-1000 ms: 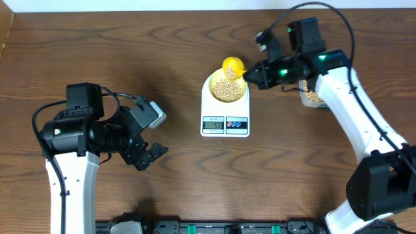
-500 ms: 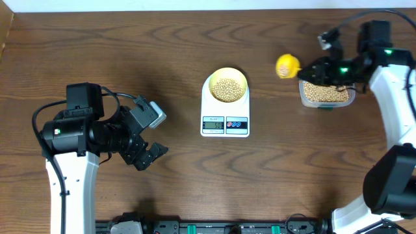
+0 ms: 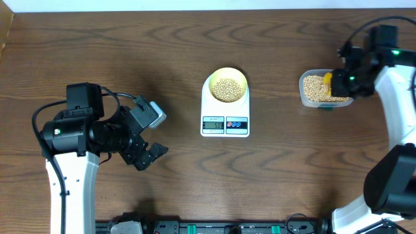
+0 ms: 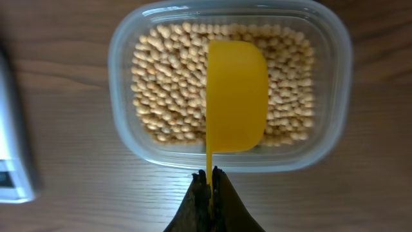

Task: Scoop item into bowl and weigh 50g on scale
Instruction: 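Move the empty scoop with the right gripper back toward the tub, then lower the scoop to the table in front of the tub and release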

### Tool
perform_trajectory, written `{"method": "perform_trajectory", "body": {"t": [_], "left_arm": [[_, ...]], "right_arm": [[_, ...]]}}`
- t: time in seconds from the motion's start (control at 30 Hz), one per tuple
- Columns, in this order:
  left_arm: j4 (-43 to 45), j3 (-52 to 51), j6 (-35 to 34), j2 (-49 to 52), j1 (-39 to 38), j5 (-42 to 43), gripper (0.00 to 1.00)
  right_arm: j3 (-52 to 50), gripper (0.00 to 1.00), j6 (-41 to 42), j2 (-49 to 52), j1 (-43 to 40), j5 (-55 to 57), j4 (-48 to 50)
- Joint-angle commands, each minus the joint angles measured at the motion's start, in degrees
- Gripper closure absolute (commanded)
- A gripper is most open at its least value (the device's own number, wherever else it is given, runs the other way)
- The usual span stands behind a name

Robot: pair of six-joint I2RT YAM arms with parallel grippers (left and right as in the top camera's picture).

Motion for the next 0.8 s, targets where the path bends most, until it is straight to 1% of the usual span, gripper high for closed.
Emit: {"method": "perform_trajectory", "body": {"t": [0.0,0.07,0.1,0.17,0.2,0.27,0.33,0.43,0.5,0.53,0.6,0.7,0.77], "left_arm": [[0.00,-0.46,1.40,0.07,0.24,-0.11,0.02],[0.00,-0.46,1.40,0.07,0.24,-0.11,0.02],[0.00,-0.46,1.40,0.07,0.24,-0.11,0.02],[0.00,-0.46,1.40,0.07,0.24,-0.11,0.02],[0.00,-0.46,1.38,0.07,0.24,-0.11,0.02],[0.00,-0.46,1.38,0.07,0.24,-0.11,0.02],[0.00,-0.46,1.40,0.07,0.24,-0.11,0.02],[0.00,-0.46,1.38,0.07,0.24,-0.11,0.02],[0.00,-0.46,1.38,0.07,0.24,-0.11,0.02],[0.00,-0.46,1.38,0.07,0.24,-0.11,0.02],[0.00,-0.46,1.38,0.07,0.24,-0.11,0.02],[0.00,-0.46,1.38,0.07,0.24,-0.11,0.02],[0.00,-0.46,1.38,0.07,0.24,-0.11,0.02]], "right_arm": [[1.09,0.98,-0.79,-1.29,6.58,18.95,-0.04],[1.09,0.99,-0.79,-1.29,10.49,26.64,-0.17],[1.09,0.99,-0.79,-1.29,13.09,33.35,-0.17],[1.09,0.99,-0.79,-1.29,15.39,39.71,-0.15],[1.09,0.99,-0.81,-1.29,17.33,45.51,-0.20],[1.09,0.99,-0.70,-1.31,18.32,47.78,-0.11],[1.14,0.99,1.53,-1.88,18.60,47.25,-0.04],[1.46,0.99,2.25,-5.14,18.01,41.07,-0.17],[1.70,0.99,2.25,-10.93,16.26,30.27,-0.24],[1.70,0.99,2.23,-15.37,14.10,20.44,-0.52],[1.68,0.99,2.23,-19.23,11.08,10.60,-1.66],[1.44,0.99,2.21,-23.98,4.46,-4.20,-7.26],[0.33,0.99,2.21,-25.18,0.92,-11.08,-11.91]]}}
